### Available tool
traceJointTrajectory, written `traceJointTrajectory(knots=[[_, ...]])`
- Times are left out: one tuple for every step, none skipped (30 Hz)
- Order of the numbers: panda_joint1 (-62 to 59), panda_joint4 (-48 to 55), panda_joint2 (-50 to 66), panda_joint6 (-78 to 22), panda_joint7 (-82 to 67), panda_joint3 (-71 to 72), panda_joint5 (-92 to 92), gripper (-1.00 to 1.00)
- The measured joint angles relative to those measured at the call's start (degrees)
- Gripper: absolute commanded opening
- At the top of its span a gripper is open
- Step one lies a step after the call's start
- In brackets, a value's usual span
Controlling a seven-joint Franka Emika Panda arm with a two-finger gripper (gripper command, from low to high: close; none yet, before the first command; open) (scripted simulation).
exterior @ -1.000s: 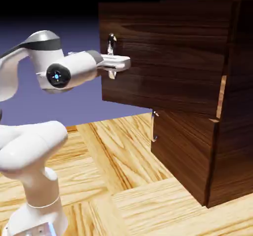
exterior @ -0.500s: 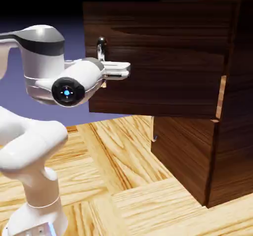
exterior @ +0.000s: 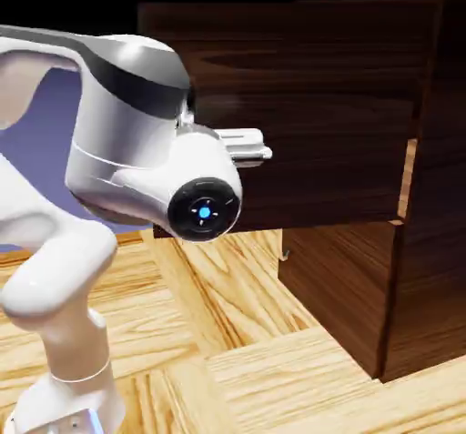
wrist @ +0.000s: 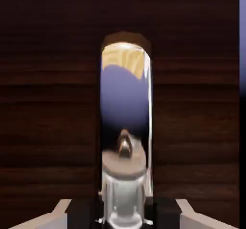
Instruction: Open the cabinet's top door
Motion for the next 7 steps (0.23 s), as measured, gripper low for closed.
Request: traceJointTrajectory(knots=[[1.13,1.94,2.08,-1.63,-1.08,-1.26,-0.83,-1.00],[2.24,3.90,4.15,-3.30,-2.18,-2.51,-1.61,-1.00],[3.32,5.86,6.23,-4.98,-3.32,-3.73,-2.33,-1.00],[4.38,7.83,8.30,-6.68,-4.48,-4.94,-3.01,-1.00],[5.37,9.80,10.38,-8.40,-5.70,-6.11,-3.64,-1.00],[6.29,11.78,12.49,-10.15,-7.00,-7.24,-4.23,-1.00],[7.16,13.72,14.55,-11.88,-8.29,-8.33,-4.80,-1.00]])
